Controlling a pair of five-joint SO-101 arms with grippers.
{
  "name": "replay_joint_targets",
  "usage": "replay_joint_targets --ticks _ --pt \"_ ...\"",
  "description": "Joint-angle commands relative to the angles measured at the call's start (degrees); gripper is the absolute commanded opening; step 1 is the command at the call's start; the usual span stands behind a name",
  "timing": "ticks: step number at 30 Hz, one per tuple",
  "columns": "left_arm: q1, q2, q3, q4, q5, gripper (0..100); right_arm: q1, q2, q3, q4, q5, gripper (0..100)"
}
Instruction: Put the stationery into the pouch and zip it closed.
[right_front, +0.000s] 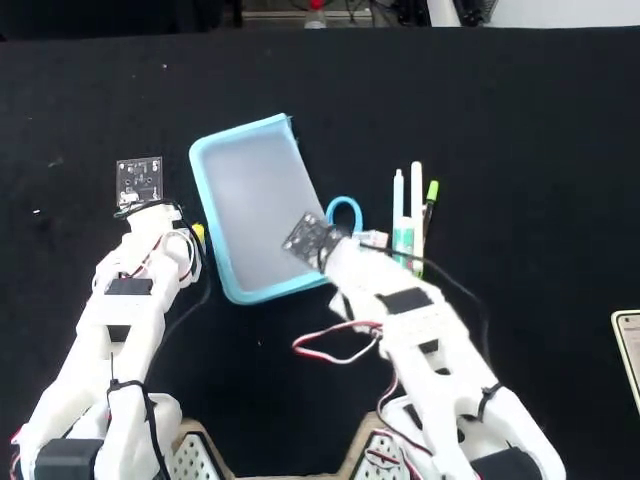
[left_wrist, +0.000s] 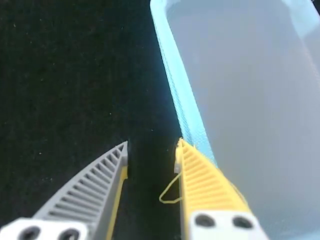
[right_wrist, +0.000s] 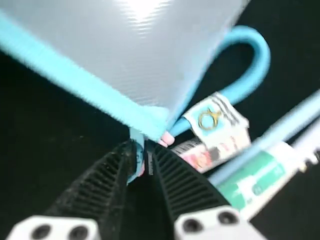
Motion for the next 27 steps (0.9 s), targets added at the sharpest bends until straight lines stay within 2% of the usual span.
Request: replay_joint_targets --ticks 1,3,6,10,12,14,18,23,24,27 --pt "0.3 -0.3 -0.3 -0.6 -0.1 16 3.3 -3.4 -5.7 -0.2 -8.3 1.1" --pt "0.3 -0.3 -0.3 -0.6 -0.1 16 2.1 -5.0 -6.4 1.8 -11.3 1.1" --pt "0.3 -0.3 -0.3 -0.6 -0.1 16 -3.8 -6.2 -7.3 5.3 -12.9 1.1" --pt "0.1 -0.4 -0.3 -0.6 -0.1 16 -13.6 -4.8 -7.6 4.4 -13.2 1.1" --pt "-1.4 -0.6 -0.3 -0.6 -0.1 16 -16.1 -3.2 -7.6 3.2 -13.2 1.3" --pt "-3.7 -0.9 -0.3 -0.6 0.3 16 -16.4 -1.2 -7.7 2.5 -13.6 3.8" --pt "-6.9 -0.9 -0.7 -0.8 0.4 16 -13.7 1.3 -10.0 5.6 -18.2 16.2" --pt "-6.9 -0.9 -0.7 -0.8 0.4 16 -9.6 0.9 -13.8 16.2 -19.9 15.9" --pt "-6.8 -0.9 -0.7 -0.8 0.4 16 -9.6 0.8 -13.8 18.5 -17.8 16.2" --pt "-6.7 -0.9 -0.7 -0.8 0.4 16 -9.4 0.1 -13.8 23.4 -5.2 19.9"
